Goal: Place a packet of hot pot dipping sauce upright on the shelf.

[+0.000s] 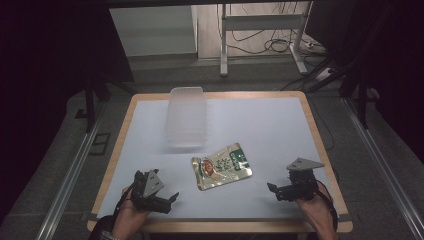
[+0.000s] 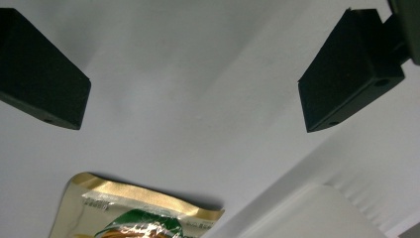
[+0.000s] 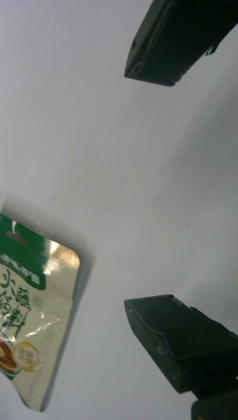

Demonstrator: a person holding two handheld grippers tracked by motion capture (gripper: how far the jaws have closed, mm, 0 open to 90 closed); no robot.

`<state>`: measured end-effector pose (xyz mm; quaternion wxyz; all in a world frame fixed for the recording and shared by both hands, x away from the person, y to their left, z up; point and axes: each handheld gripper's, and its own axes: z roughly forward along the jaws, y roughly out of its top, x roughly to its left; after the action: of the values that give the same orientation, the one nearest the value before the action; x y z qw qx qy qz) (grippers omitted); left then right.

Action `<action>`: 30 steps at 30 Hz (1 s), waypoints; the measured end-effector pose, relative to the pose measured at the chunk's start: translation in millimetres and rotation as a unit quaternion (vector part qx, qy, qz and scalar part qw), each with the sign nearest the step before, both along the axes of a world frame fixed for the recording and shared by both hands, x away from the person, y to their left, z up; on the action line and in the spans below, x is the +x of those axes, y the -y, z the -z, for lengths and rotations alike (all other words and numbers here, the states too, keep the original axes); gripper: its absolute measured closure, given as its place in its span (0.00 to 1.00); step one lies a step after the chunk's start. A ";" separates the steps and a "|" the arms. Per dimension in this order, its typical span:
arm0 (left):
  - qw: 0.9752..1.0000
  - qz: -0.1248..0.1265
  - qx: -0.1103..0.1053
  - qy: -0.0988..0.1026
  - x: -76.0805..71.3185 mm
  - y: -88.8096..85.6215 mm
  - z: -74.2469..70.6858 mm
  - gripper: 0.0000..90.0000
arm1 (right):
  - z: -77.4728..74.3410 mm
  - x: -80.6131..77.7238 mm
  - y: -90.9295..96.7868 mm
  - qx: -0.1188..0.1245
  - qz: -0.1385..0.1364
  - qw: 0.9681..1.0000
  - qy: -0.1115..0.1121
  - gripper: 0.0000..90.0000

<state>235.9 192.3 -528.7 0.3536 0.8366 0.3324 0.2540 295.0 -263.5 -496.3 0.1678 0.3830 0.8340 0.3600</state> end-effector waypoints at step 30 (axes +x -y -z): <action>1.000 0.005 -0.027 0.006 -1.8 0.9 -2.9 0.00 | 5.5 7.0 2.3 0.007 0.011 1.000 0.006 0.00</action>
<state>234.1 191.4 -525.7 0.3796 0.8267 0.3330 0.2483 302.0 -265.8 -501.8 0.1744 0.3914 0.8261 0.3661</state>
